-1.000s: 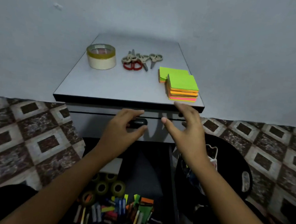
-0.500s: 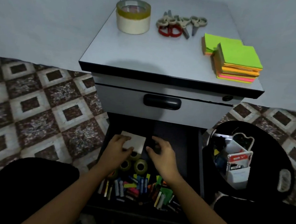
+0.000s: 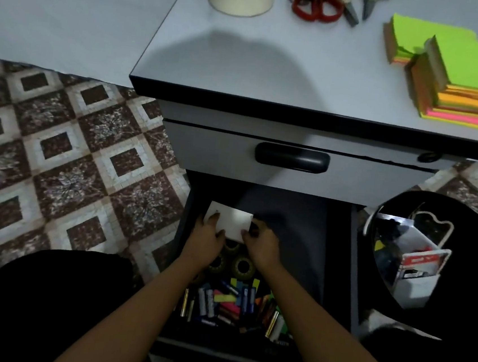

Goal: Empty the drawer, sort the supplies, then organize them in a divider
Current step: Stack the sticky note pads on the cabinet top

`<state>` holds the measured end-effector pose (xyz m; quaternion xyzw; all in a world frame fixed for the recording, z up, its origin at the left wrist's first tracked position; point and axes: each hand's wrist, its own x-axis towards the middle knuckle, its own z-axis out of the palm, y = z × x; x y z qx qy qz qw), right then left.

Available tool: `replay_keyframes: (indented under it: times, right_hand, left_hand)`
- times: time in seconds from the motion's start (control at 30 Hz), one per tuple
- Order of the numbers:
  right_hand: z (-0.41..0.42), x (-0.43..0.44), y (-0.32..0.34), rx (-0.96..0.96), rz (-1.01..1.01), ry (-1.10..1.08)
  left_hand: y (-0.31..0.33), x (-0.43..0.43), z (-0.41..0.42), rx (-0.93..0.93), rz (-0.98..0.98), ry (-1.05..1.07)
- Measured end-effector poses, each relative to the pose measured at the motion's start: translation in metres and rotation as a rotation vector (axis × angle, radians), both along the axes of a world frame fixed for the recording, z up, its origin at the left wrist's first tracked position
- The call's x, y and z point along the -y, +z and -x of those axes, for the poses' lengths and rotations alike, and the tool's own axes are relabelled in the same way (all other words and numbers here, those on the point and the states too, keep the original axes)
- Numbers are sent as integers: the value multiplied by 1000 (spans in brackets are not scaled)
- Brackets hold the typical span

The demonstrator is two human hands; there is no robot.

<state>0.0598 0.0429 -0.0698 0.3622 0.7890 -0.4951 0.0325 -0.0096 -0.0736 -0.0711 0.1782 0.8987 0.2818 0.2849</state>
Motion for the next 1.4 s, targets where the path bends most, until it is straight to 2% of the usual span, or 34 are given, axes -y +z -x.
replay_keyframes:
  times: [0.37, 0.6, 0.8, 0.97, 1.23, 1.4]
  right_hand:
    - [0, -8, -5, -35, 146, -130]
    - [-33, -19, 18, -235, 224, -236]
    - [-63, -22, 76, -437, 465, -232]
    - [-79, -24, 123, -580, 509, -215]
    - [-93, -43, 202, -754, 478, -210]
    - [-92, -62, 254, -814, 345, -172]
  left_hand:
    - [3, -4, 3, 27, -90, 151]
    - [23, -3, -10, 58, -257, 205]
    - [60, -2, -35, 127, -441, 247]
    - [107, -4, -53, 124, -606, 246]
    - [188, -17, -59, 26, -829, 143]
    - [243, -36, -44, -82, -834, 49]
